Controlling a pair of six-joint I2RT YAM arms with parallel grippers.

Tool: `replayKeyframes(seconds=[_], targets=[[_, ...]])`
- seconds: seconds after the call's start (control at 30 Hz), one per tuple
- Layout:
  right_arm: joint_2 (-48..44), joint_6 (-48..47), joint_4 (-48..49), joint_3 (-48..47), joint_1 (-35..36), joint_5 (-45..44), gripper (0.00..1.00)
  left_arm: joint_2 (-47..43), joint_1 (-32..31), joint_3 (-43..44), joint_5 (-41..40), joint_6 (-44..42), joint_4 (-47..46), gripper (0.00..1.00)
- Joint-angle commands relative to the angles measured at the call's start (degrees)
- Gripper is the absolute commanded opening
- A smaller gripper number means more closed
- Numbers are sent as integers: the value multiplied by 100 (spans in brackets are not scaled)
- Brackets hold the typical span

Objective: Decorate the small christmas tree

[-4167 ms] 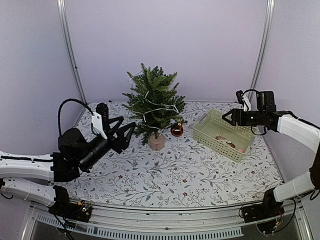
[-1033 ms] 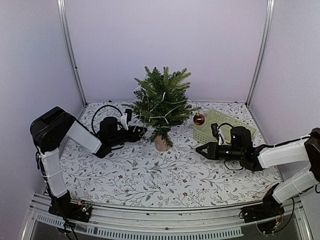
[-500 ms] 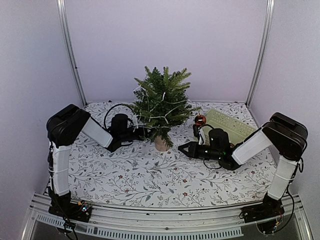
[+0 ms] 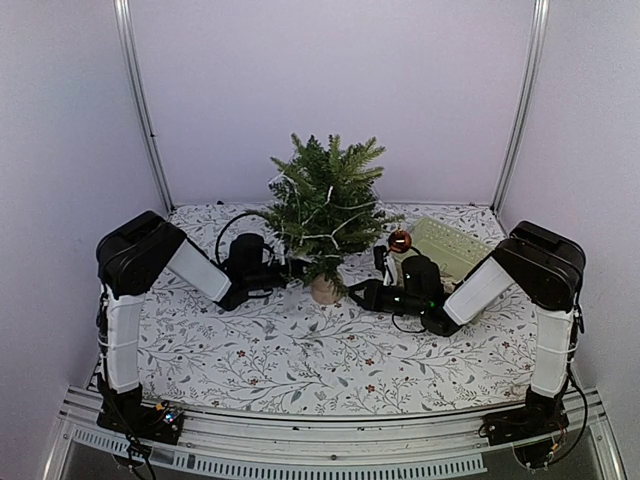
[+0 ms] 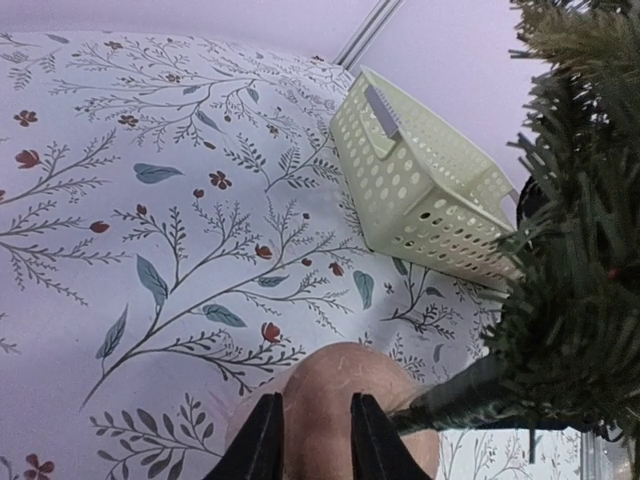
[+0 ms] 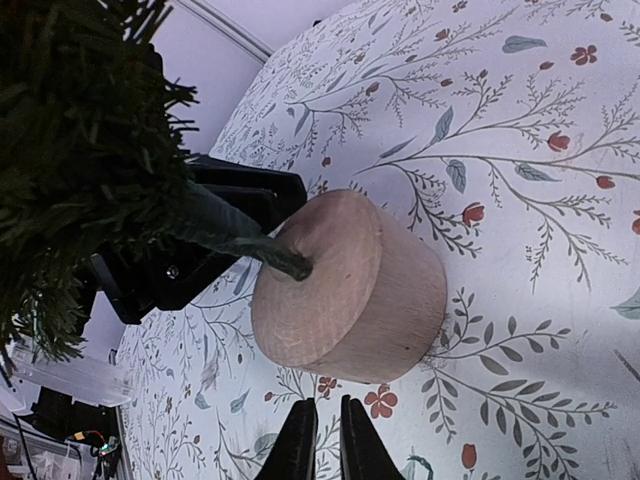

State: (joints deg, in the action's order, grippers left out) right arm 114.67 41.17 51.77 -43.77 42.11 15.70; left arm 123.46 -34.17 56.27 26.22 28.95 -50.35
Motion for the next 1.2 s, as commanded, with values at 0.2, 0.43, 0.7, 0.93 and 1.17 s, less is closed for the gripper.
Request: replayKeyframes(seconds=[0.2,0.43,0.7,0.93,1.17], targets=[[483,70,316,-289,39,-13,11,-304,-339,-757,-231,115,-301,23],[735,-39,317,-585,34,198,11,-688,-477,-1244,-446,258,-505,21],[1035,-251,266,-1106,19,560,11,-881,-608,-1551,-553,301,-586,21],[1098,-350,136,-1252,-38,598,11,-1125,-604,-1855,-689,292,-608,21],[333,-658,-219,-734,-127,122,11,-1519,-434,-2171,-940,291,-637,24]])
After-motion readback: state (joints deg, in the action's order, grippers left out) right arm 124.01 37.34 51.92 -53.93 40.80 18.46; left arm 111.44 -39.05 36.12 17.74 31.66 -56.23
